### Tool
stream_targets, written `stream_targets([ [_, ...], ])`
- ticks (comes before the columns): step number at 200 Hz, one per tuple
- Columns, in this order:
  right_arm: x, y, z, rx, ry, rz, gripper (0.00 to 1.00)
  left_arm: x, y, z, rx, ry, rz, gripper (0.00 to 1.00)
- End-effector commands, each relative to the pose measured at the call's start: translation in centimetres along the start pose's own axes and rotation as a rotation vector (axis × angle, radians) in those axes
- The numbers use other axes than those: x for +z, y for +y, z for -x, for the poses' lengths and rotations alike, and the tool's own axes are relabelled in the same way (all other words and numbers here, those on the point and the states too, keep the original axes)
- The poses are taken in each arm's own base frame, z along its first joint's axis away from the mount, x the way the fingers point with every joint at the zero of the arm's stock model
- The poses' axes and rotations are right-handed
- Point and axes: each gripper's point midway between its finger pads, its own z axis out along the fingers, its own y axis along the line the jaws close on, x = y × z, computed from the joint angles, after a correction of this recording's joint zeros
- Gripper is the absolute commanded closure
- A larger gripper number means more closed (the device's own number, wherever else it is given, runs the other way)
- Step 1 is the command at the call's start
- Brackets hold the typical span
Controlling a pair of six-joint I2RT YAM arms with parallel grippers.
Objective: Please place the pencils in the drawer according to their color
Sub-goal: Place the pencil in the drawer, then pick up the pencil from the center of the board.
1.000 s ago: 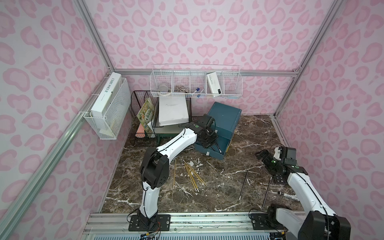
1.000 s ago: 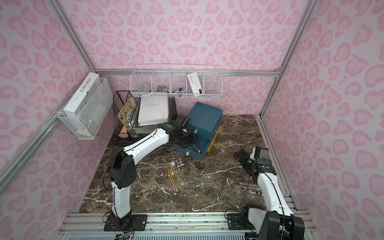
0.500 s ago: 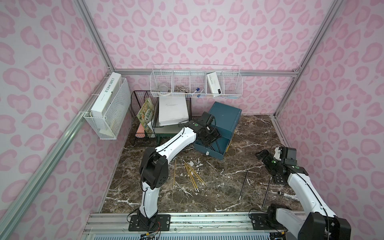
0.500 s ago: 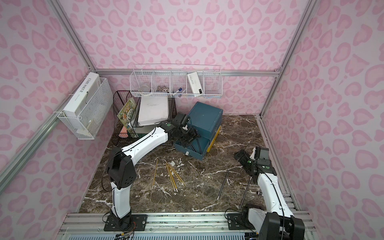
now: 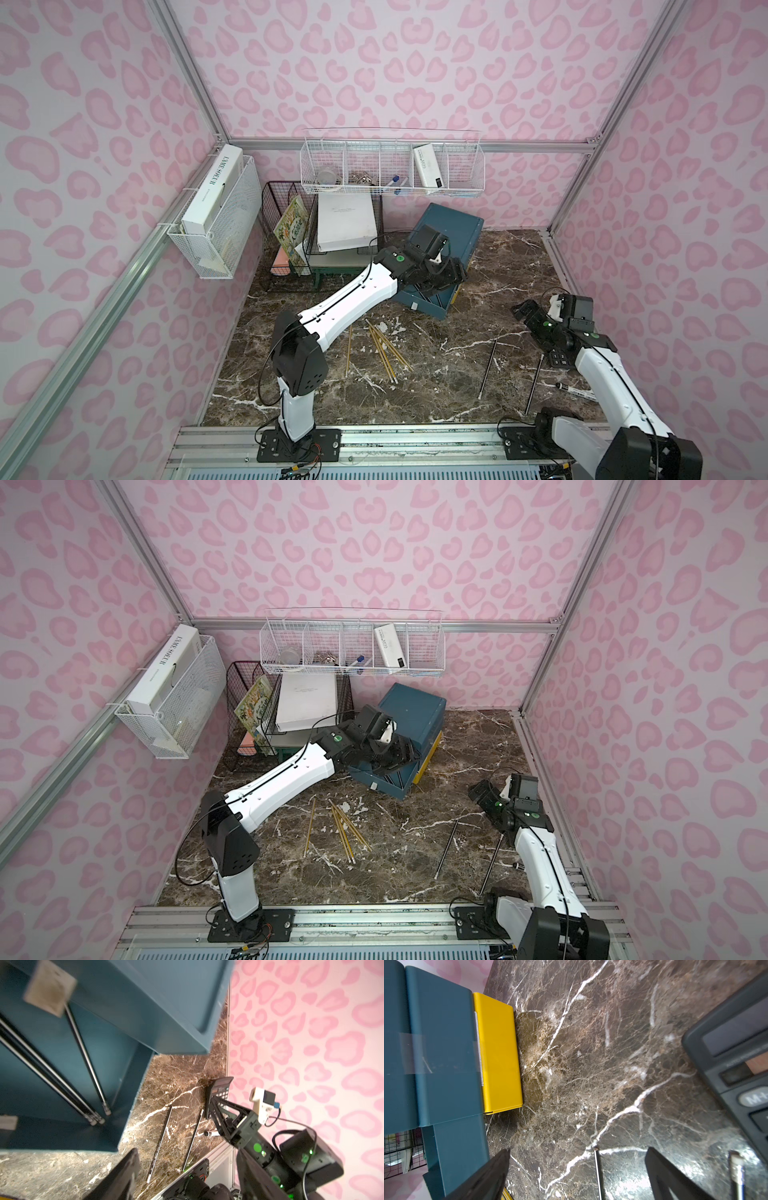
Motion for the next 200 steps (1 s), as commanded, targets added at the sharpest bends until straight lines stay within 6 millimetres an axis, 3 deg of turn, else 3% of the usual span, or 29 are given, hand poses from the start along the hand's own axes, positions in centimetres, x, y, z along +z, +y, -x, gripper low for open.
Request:
stream_targets([
  [1,-0.2,-0.5,0.0,-0.020,-0.003,-0.024,0.00,-0.1,0.8,-2.7,0.172,0.007,0.081,0.26],
  [55,-0.6,-0.7,1.2,-0.014,-0.024,-0.039,0.00,2.5,3.2,-10.9,0.525,0.085,0.254,0.23],
  [118,-2.0,-0.8,3.8,0.038,-0.066,-0.078,0.00,8.7,4.9,-18.6,0.717,0.253,0.304,0.22],
  [158,-2.5,-1.4,3.8,0.088,-0.095,-0.104,0.00,11.9,6.2,-21.4,0.774,0.351,0.318,0.22],
  [200,-2.6,-2.3,2.9,0.140,-0.087,-0.128,0.00,13.2,7.8,-22.7,0.798,0.417,0.336,0.22],
])
